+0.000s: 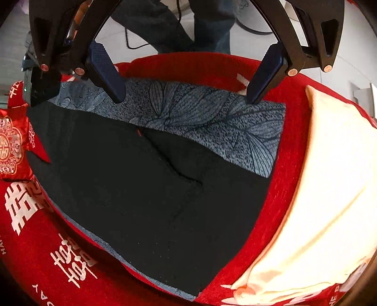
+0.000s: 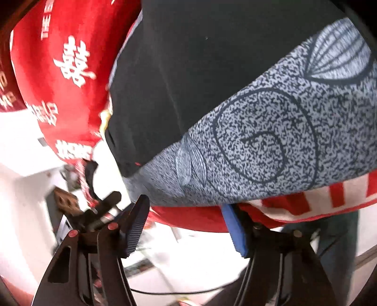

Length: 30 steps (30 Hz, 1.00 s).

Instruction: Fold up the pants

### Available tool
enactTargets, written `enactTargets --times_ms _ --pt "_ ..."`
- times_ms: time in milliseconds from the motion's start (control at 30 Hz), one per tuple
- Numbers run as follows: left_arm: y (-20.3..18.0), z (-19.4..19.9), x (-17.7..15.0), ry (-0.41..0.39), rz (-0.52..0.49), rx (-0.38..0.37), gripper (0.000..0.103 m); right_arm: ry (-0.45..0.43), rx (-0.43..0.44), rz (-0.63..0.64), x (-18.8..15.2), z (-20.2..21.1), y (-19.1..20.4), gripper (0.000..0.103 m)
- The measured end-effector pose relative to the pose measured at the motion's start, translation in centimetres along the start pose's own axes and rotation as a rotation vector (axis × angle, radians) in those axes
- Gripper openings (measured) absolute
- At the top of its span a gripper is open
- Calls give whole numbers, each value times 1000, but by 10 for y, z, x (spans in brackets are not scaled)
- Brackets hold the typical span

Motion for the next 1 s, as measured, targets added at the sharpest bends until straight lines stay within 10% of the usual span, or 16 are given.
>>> enactTargets --times_ms 100,167,467,600,800,1000 --pt "-2 -2 -4 6 0 -21 103 -31 69 -80 9 -1 -7 48" --pt "0 -1 -7 10 19 -49 103 -34 127 -108 17 0 -1 12" --pt "6 -1 9 -17 299 -336 96 -15 204 59 23 43 58 12" --pt "1 -13 24 -22 263 -298 53 16 145 84 21 41 45 16" --pt "-3 -6 23 -12 180 -276 40 -55 69 -34 9 61 -13 39" --pt "-7 -6 25 -2 96 -252 40 -203 228 -244 8 87 -72 41"
Point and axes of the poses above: each gripper's, at about its wrist camera, not at the fingertips, and z roughly against the way its jaws point, y to its left, x to its top, the point moved 2 cm from there along -z, roughly the way its jaws point, and after that the axes turned 1 degree about z, right-handed, at the moved point
